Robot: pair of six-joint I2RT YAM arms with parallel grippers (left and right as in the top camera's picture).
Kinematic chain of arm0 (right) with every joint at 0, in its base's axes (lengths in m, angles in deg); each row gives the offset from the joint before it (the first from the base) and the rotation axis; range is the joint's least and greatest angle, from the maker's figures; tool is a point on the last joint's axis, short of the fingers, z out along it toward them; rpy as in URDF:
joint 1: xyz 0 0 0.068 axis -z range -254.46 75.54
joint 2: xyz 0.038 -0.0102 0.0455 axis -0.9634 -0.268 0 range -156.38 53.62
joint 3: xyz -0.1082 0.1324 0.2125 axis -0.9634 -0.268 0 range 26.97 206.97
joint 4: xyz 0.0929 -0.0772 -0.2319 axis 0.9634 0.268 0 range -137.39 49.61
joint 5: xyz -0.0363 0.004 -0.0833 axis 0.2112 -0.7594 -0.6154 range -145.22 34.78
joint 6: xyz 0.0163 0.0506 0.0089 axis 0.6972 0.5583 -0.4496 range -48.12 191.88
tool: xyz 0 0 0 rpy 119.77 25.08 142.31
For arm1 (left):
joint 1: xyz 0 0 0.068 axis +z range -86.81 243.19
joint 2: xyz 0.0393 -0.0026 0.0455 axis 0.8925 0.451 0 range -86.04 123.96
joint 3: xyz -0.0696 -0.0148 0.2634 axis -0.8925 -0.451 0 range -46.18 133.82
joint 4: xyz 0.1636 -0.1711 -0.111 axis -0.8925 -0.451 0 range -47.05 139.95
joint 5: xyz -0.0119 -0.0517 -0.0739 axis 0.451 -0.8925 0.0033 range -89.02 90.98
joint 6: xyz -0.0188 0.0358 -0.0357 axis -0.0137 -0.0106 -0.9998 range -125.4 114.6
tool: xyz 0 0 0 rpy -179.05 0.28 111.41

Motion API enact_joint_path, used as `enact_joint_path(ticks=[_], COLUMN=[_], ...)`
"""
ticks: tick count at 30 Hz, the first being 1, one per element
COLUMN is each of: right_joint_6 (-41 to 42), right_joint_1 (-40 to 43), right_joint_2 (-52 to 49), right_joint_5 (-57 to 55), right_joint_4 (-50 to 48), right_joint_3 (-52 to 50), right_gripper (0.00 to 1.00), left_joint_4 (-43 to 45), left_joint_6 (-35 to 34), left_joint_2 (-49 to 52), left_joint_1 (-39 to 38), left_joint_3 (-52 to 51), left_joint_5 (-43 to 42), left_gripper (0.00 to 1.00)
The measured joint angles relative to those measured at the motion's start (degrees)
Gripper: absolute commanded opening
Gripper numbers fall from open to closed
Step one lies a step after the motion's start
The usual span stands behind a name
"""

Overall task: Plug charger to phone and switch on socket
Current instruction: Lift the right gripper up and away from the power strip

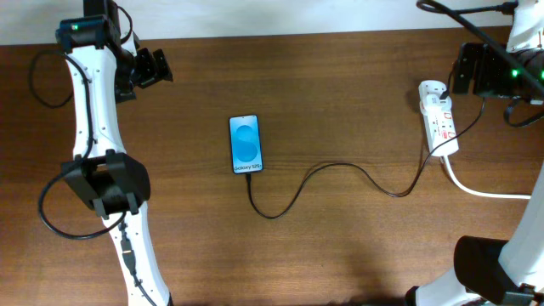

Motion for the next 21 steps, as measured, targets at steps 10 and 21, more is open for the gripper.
enact_joint_path(ticks=[10, 21], right_joint_6=[-3.58, -9.01], right_joint_1=[0.00, -2.40], right_joint_2=[0.04, 42.75], right_joint_5=[0.74, 2.38], right_joint_4=[0.00, -35.52], right_joint_3=[0.00, -43.12], right_gripper=[0.98, 0.98], left_joint_4=[0.00, -0.04], left_joint_6=[0.00, 0.00], left_joint_2=[0.00, 0.00], left_joint_1=[0.00, 0.00], left_joint_3=[0.00, 0.00], left_joint_5=[0.00, 0.02], left_gripper=[0.99, 0.99])
